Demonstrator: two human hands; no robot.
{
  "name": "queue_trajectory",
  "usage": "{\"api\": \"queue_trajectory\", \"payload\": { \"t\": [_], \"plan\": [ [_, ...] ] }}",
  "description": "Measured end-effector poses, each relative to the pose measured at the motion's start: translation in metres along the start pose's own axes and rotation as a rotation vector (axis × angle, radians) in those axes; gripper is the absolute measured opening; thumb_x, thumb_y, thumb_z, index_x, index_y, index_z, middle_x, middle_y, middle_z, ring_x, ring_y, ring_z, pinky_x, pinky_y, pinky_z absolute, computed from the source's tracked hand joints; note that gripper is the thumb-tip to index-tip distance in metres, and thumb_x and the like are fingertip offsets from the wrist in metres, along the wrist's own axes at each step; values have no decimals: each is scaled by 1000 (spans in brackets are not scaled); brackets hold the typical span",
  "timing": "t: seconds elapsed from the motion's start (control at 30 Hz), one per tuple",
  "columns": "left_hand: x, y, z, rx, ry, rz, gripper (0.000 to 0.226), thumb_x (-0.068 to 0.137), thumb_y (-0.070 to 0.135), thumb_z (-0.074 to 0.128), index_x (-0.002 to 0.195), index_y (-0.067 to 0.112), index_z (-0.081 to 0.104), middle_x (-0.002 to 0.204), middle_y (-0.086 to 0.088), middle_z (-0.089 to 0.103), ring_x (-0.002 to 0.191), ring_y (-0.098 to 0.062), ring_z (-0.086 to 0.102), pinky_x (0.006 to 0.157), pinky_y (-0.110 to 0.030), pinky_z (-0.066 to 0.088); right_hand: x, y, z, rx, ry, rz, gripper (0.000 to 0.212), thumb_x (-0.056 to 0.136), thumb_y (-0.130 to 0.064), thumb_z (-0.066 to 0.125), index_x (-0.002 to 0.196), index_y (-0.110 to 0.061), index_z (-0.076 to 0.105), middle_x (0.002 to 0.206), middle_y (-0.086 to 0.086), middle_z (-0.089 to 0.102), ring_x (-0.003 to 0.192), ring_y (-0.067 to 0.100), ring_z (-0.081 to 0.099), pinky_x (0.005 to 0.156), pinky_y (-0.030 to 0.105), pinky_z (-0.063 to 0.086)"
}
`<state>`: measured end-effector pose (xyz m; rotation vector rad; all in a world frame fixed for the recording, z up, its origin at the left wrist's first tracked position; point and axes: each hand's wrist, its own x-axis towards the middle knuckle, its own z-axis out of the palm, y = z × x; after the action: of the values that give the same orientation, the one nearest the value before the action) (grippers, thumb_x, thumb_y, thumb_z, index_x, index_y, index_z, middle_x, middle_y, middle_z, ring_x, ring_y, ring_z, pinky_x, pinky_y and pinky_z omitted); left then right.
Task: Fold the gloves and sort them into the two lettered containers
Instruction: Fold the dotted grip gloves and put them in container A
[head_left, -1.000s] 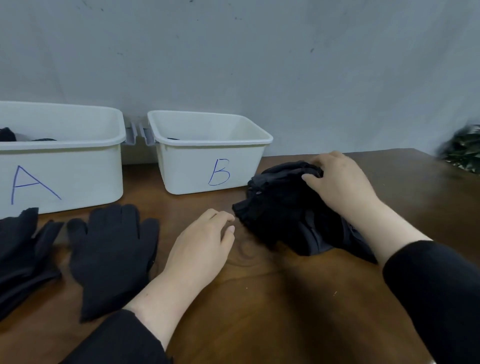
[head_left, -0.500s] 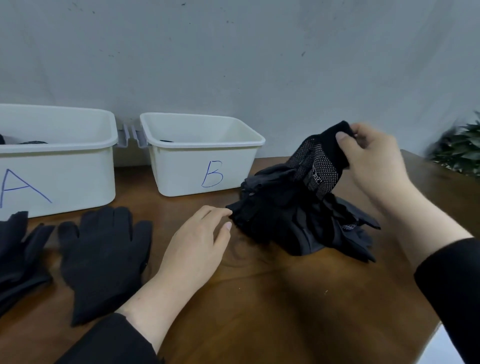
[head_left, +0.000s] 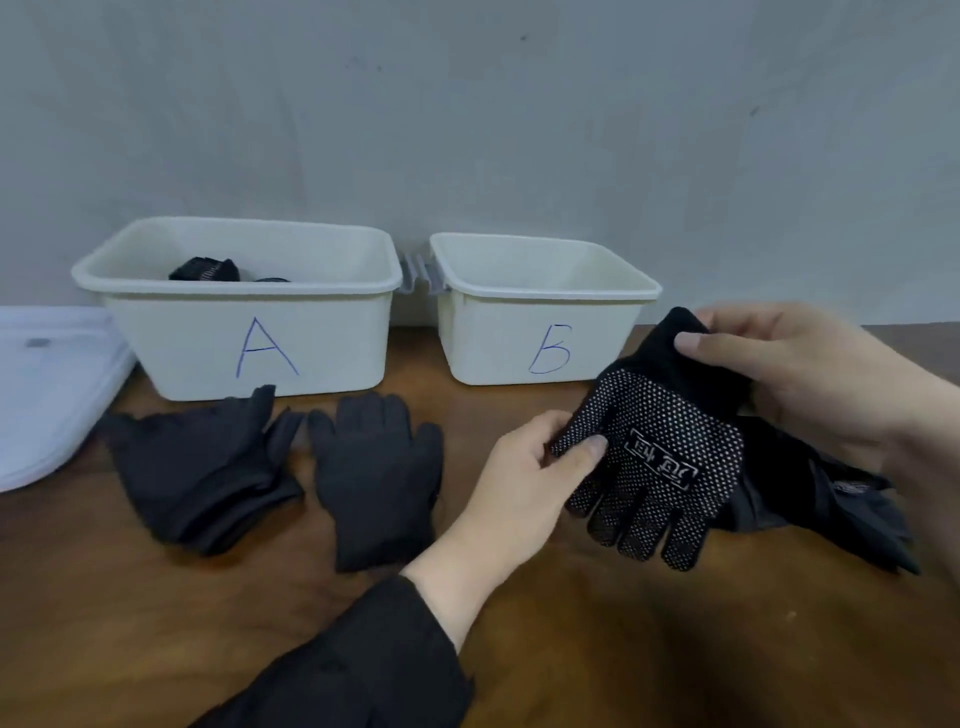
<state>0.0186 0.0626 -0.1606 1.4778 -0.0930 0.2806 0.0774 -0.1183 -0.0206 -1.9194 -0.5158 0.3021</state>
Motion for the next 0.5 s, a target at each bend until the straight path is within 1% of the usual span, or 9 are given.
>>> {"api": "queue_trajectory", "payload": {
  "t": [0.03, 0.07, 0.1, 0.17, 0.23, 0.3, 0.37, 0.43, 0.5],
  "plan": [
    [-3, 1, -3, 19, 31, -5, 13, 97, 24, 63, 105, 16, 70, 104, -6, 73, 99, -22, 68, 92, -40, 54, 1, 0, 6, -13, -10, 3, 25, 83, -32, 67, 95, -13, 77, 104, 21, 74, 94, 33, 66, 106, 65, 39],
    [-7, 1, -7, 21, 58, -13, 16, 97, 26, 63, 100, 13, 70, 100, -12, 72, 90, -24, 68, 86, -40, 54, 3, 0, 12, -13, -15, 4, 24, 84, -31, 67, 94, -12, 77, 103, 22, 75, 92, 33, 66, 105, 65, 40],
    [-9, 2, -13, 7, 80, -25, 18, 97, 27, 63, 98, 10, 70, 95, -14, 71, 82, -21, 66, 78, -37, 53, 6, 1, 17, -13, -17, 9, 25, 83, -31, 68, 94, -10, 76, 103, 22, 74, 91, 34, 67, 105, 64, 42],
    [-13, 4, -26, -4, 112, -40, 21, 98, 28, 61, 95, 8, 70, 85, -9, 71, 76, -11, 62, 70, -32, 51, 11, 1, 25, -6, -23, 3, 31, 81, -33, 70, 98, -7, 75, 104, 25, 74, 92, 35, 68, 104, 63, 44],
    [-17, 8, -39, 75, 137, -7, 21, 98, 31, 60, 95, 13, 71, 84, 0, 71, 78, -8, 61, 72, -31, 52, 16, 1, 30, -12, -30, -10, 34, 82, -33, 70, 99, -4, 74, 106, 26, 73, 93, 34, 67, 102, 61, 46],
    [-24, 11, -48, 173, 147, 50, 17, 98, 33, 60, 98, 21, 72, 87, 8, 71, 81, -6, 63, 75, -26, 52, 21, -1, 34, -52, -42, -26, 26, 89, -29, 67, 97, -5, 74, 105, 24, 73, 90, 30, 68, 96, 54, 51],
    [-29, 13, -56, 327, 247, 156, 14, 96, 34, 61, 102, 27, 71, 92, 11, 69, 88, -9, 63, 79, -24, 52, 26, -4, 38, -147, -22, -48, 18, 96, -22, 64, 95, -8, 74, 100, 21, 74, 82, 25, 69, 87, 46, 55],
    [-35, 16, -69, 520, 377, 295, 12, 96, 31, 61, 101, 25, 70, 90, 13, 64, 89, -9, 60, 77, -19, 49, 35, -8, 44, -296, 57, -110, 15, 97, -23, 64, 92, -13, 74, 92, 16, 75, 75, 20, 68, 81, 42, 56],
    [-41, 17, -85, 727, 382, 355, 15, 96, 33, 58, 102, 24, 69, 89, 14, 62, 89, -7, 58, 78, -16, 45, 48, -12, 48, -424, 195, -235, 15, 98, -25, 63, 88, -19, 73, 82, 8, 74, 71, 17, 65, 77, 41, 55]
  ]
}}
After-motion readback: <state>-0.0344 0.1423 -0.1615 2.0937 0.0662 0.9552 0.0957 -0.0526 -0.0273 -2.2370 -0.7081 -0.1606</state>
